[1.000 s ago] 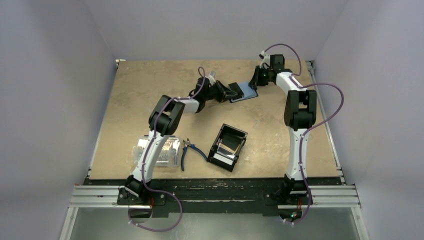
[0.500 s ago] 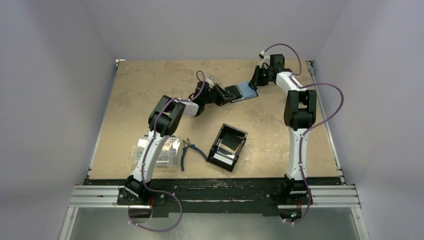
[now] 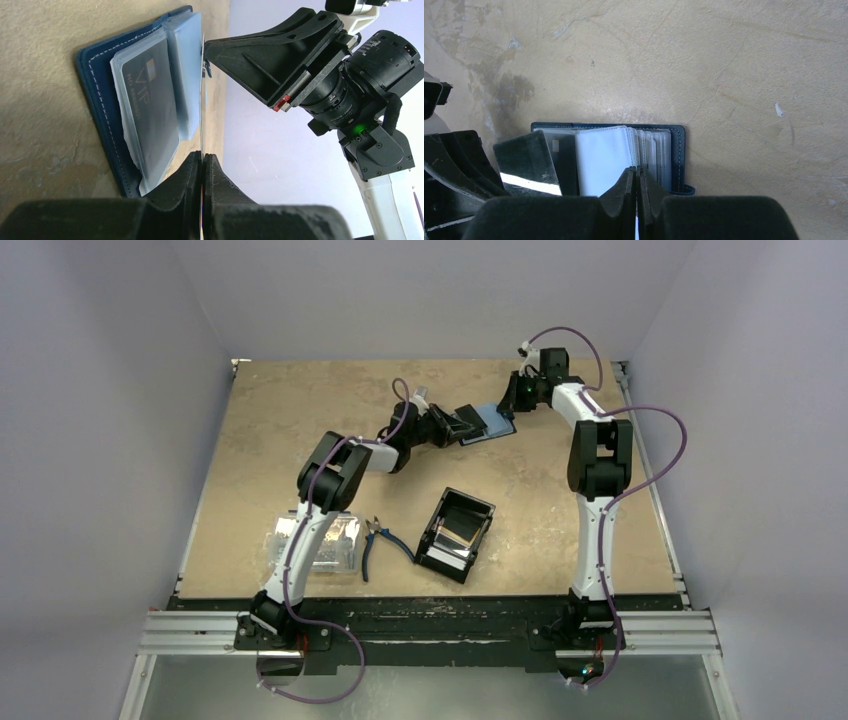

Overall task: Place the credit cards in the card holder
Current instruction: Insert the credit card into the card holder.

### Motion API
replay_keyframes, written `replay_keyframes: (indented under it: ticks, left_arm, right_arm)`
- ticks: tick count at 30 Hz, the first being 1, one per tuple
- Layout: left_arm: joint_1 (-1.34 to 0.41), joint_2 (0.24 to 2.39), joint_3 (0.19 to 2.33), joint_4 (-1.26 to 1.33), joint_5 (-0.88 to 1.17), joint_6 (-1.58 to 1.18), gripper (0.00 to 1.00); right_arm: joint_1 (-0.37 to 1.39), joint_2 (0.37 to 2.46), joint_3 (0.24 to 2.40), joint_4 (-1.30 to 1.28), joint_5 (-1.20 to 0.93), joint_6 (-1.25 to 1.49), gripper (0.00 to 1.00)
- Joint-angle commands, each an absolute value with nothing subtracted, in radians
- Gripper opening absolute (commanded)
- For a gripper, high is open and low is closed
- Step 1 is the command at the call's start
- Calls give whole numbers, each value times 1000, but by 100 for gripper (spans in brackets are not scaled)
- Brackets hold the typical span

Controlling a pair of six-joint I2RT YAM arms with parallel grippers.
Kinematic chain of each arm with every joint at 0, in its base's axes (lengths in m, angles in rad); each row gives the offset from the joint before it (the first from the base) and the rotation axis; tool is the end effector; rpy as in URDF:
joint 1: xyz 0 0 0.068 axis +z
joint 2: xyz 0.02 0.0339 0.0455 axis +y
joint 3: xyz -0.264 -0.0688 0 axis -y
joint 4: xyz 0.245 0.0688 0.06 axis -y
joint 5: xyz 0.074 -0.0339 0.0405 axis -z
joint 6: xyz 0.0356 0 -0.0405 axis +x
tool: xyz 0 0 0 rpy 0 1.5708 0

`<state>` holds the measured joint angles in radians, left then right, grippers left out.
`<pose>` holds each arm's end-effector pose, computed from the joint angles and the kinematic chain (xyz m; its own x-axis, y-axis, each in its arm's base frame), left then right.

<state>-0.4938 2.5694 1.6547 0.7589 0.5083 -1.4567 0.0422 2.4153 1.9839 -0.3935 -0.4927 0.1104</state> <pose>0.4697 -0.2725 0.0826 -0.8475 -0.5294 -0.0374 -0.0404 0.1347 -0.9901 0.5353 0.0395 0.1635 -0.7688 0.0647 -0.6362 -0.2749 0.8649 0.4201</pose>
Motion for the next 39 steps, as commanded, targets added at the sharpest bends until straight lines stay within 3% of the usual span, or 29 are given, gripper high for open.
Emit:
replay_keyframes:
  ticks: [1, 39]
  left_arm:
    - [-500, 2548, 1667, 825, 509, -1465, 0]
    - [-506, 2557, 1659, 768, 487, -1440, 0]
  right_arm:
    - [55, 2468, 1991, -471, -496, 85, 8]
    - [54, 2496, 2020, -502, -497, 77, 8]
